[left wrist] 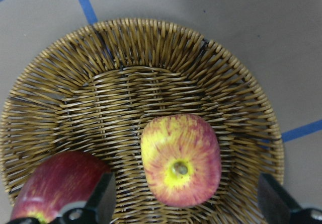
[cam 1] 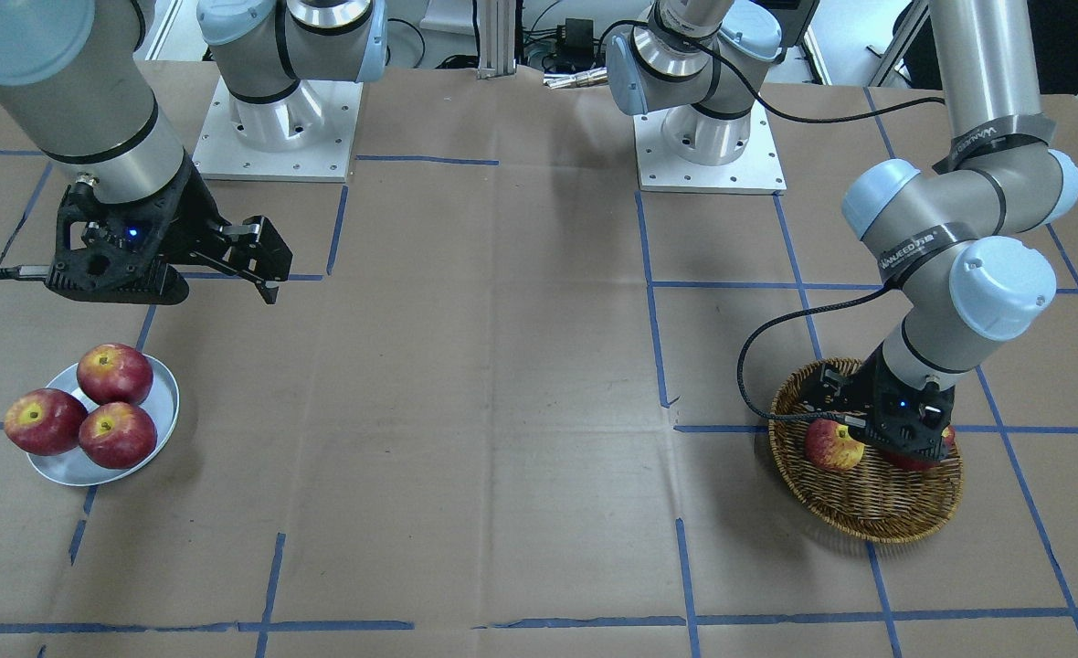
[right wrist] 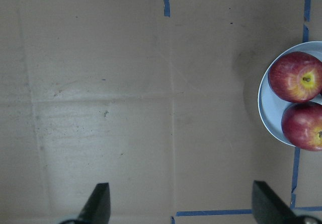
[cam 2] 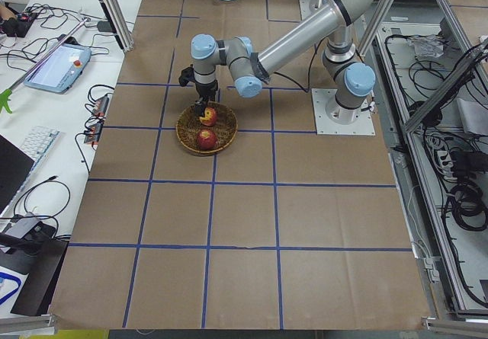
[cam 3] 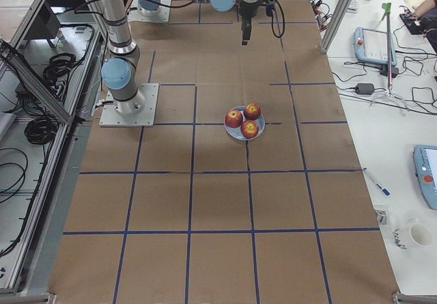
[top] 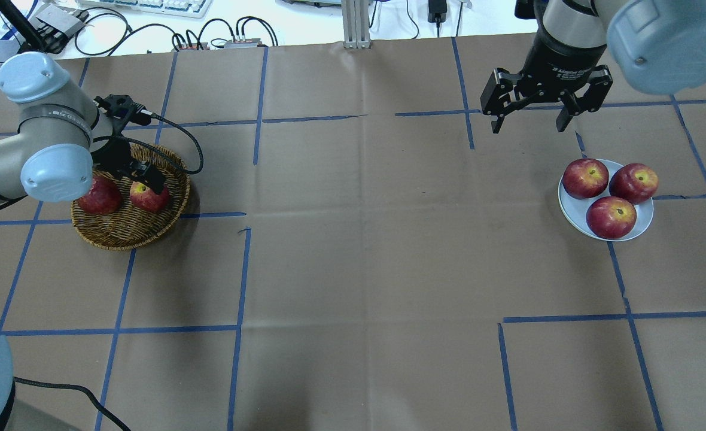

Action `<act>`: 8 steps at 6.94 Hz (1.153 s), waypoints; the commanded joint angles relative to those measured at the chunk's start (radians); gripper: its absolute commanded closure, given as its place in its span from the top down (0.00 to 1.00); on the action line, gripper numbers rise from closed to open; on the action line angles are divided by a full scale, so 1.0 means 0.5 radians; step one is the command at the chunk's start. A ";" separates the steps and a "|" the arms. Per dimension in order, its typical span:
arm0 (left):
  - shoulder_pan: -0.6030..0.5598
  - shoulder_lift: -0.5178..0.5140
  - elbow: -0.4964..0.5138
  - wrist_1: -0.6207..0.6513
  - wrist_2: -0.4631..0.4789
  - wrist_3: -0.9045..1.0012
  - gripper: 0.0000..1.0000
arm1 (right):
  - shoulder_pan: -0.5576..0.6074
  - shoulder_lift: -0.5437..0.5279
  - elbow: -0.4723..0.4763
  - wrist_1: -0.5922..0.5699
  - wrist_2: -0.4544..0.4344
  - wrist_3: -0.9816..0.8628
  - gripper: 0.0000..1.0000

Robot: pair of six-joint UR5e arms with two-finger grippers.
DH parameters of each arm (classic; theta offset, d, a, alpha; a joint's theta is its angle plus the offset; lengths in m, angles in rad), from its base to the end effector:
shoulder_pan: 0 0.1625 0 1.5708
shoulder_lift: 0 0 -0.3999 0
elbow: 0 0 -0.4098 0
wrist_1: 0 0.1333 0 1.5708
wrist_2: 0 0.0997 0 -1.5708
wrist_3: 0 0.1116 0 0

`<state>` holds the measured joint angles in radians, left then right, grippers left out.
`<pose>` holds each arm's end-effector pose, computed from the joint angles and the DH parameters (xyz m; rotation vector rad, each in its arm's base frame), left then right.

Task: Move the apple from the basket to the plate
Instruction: 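Descend the left gripper into the basket and close on the apple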

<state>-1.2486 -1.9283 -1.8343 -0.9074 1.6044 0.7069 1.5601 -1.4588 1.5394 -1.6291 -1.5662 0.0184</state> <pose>0.0600 -0.5889 0.1915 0.5899 3.0345 -0.0315 0.1279 -0.5517 0.4131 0.0457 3.1366 0.0350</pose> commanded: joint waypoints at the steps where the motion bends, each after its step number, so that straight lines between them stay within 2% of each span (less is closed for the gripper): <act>1: 0.003 -0.146 -0.007 0.163 0.016 -0.003 0.99 | 0.000 0.000 0.001 0.000 0.000 0.000 1.00; 4: 0.000 -0.175 -0.022 0.177 -0.003 -0.030 0.99 | 0.000 0.000 0.001 0.000 0.000 0.000 1.00; 7: 0.000 -0.178 -0.031 0.226 0.003 -0.018 0.60 | 0.000 0.000 0.001 0.000 0.000 0.000 1.00; 8: -0.003 -0.162 -0.025 0.226 0.009 -0.018 0.56 | 0.000 0.000 0.001 0.000 0.000 0.000 1.00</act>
<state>-1.2490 -2.0155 -1.8486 -0.7961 1.6062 0.6974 1.5601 -1.4588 1.5401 -1.6291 -1.5662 0.0184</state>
